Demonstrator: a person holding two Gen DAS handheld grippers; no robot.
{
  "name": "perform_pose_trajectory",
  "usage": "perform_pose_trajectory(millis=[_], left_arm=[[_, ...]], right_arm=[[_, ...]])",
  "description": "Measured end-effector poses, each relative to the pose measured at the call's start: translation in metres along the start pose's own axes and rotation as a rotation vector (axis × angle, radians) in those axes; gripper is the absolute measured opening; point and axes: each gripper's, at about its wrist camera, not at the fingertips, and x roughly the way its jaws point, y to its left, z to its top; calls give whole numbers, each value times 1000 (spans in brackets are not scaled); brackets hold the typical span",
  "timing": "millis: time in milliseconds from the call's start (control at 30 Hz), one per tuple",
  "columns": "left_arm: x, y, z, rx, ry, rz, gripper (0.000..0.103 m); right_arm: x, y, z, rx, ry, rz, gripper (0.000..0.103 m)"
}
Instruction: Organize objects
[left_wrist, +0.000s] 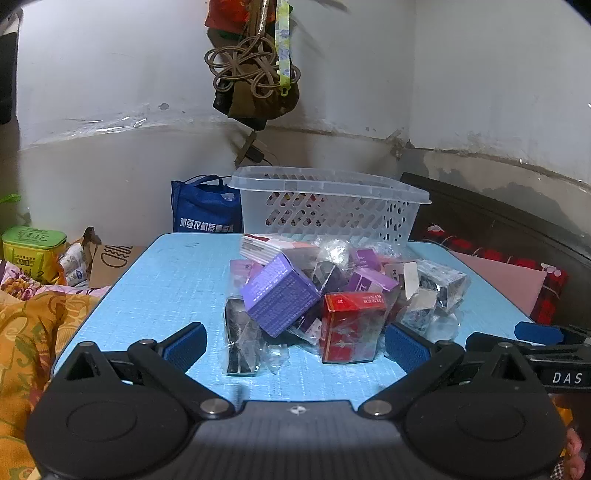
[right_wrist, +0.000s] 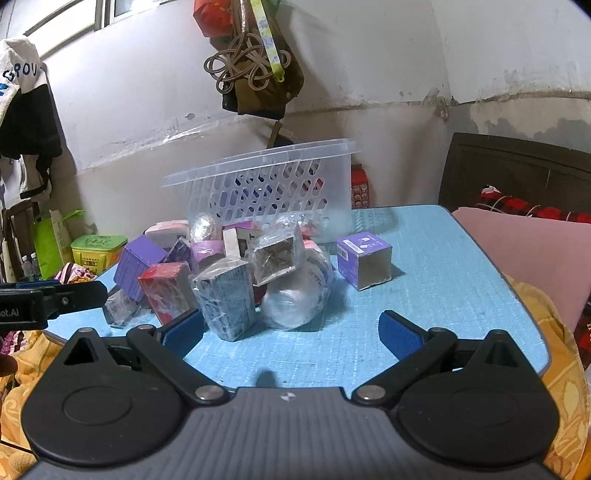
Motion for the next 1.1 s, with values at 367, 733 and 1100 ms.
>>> perform_pose_trajectory(millis=[367,733,1100], left_arm=[[1,3,1,-2,-3,6,103],[2,3,2,-6,-2,6,103],[3,5,3,-13,-3,3,103]], right_arm=[[2,1,-2,13,5,1,103],[3,0,-3,19,6,2,103],[4,0,-4,21,7,7,103]])
